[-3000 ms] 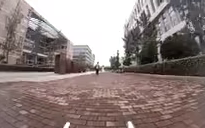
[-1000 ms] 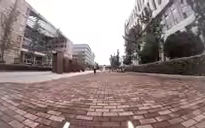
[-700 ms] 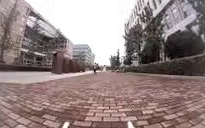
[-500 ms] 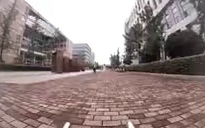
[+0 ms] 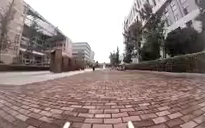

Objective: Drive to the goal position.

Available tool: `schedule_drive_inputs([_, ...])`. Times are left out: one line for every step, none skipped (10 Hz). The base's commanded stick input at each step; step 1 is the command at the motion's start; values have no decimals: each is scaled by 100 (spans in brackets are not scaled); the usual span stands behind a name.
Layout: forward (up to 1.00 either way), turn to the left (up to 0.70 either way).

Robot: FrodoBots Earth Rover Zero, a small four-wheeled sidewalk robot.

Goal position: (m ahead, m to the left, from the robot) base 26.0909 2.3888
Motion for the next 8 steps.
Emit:
schedule_drive_inputs([45, 0])
schedule_drive_inputs([45, 0])
schedule_drive_inputs([45, 0])
schedule_drive_inputs([45, 0])
schedule_drive_inputs([45, 0])
schedule_drive_inputs([45, 0])
schedule_drive_inputs([45, 0])
schedule_drive_inputs([45, 0])
